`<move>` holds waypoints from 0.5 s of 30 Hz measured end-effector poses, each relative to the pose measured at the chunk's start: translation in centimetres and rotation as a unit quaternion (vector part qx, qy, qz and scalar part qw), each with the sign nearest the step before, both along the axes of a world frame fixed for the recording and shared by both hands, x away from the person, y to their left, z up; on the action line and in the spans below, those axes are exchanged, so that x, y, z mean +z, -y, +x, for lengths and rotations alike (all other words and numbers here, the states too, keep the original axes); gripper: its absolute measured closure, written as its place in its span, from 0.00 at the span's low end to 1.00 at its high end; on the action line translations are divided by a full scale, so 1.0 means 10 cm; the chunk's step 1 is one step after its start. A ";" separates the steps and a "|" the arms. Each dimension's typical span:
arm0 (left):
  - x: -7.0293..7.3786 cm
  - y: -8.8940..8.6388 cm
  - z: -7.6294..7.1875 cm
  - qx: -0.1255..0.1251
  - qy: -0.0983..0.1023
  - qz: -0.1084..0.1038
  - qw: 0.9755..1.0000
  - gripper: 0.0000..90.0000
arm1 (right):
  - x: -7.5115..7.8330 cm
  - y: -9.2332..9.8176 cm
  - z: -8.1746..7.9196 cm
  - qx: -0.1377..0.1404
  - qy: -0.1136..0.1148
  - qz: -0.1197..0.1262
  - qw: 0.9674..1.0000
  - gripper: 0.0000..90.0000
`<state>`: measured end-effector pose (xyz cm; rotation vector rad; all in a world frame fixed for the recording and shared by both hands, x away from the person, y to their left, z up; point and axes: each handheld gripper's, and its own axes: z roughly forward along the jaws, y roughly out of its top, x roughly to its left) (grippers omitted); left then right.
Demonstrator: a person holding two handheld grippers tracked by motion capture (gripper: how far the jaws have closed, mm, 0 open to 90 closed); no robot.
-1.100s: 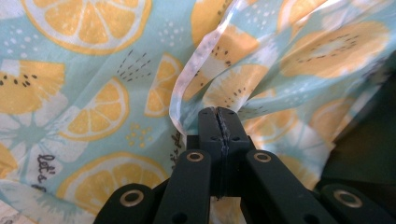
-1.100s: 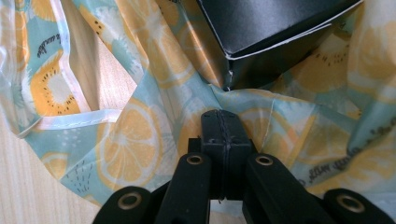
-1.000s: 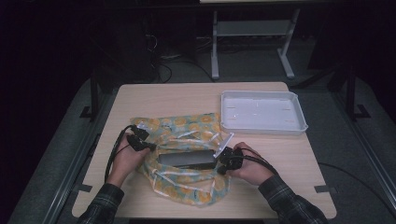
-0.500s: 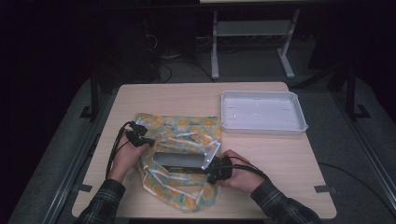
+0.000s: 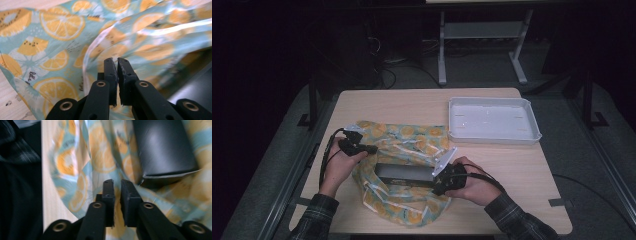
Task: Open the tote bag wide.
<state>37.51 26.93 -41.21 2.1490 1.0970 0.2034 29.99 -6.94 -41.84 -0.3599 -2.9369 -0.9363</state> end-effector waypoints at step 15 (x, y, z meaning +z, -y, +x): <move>0.23 -0.02 -0.66 -0.037 0.005 -0.016 0.999 0.94 | 0.27 0.09 0.40 -0.092 0.042 0.047 0.994 0.78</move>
